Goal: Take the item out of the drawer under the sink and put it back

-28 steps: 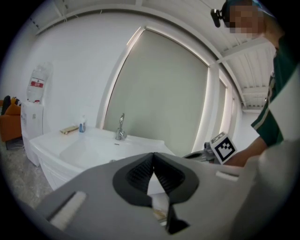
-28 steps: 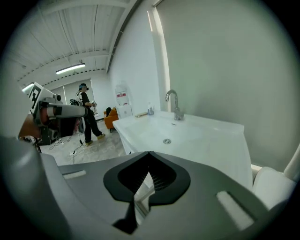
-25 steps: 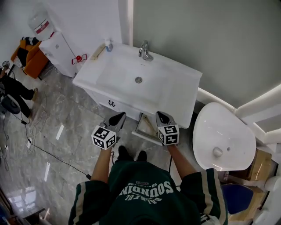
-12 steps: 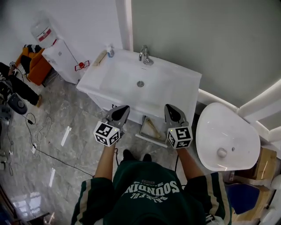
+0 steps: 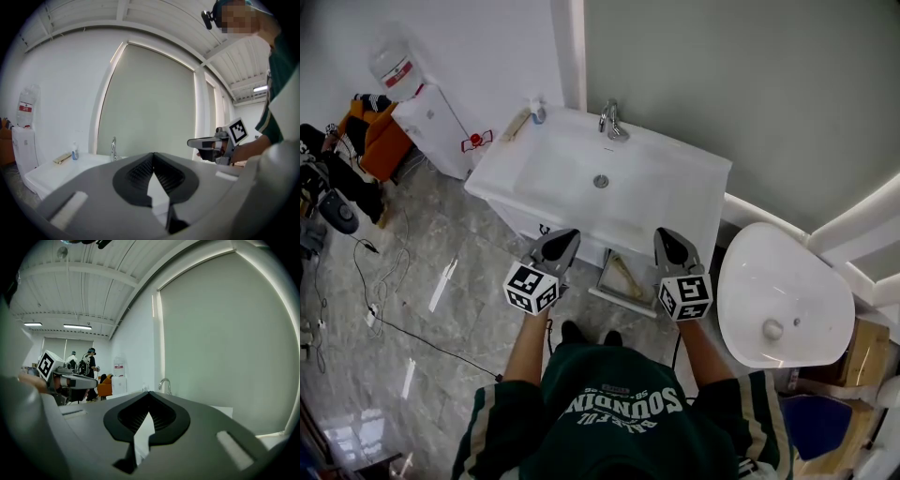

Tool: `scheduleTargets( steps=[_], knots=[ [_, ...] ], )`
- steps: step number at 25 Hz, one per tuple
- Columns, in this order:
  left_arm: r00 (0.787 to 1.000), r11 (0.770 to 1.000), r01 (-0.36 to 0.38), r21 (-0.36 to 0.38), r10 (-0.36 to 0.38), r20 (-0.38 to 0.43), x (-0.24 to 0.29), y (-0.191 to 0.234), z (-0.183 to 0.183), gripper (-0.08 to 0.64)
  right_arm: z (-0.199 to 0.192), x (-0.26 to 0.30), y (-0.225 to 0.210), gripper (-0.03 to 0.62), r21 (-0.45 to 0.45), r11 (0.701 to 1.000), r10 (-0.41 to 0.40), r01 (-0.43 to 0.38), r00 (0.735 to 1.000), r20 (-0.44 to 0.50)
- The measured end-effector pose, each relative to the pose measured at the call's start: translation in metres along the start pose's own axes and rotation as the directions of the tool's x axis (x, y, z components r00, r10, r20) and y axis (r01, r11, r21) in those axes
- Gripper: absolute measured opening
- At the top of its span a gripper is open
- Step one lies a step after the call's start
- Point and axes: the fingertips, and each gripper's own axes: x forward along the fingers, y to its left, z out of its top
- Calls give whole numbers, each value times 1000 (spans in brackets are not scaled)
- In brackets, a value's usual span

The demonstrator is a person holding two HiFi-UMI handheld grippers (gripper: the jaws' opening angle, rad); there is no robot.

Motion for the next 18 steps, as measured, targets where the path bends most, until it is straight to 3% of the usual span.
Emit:
scheduleTargets(
  steps=[18],
  knots=[
    [1000, 1000, 15, -20, -15, -8, -1, -6, -9, 51, -6, -10, 2, 2, 5, 1000, -16, 16, 1000, -11]
  ],
)
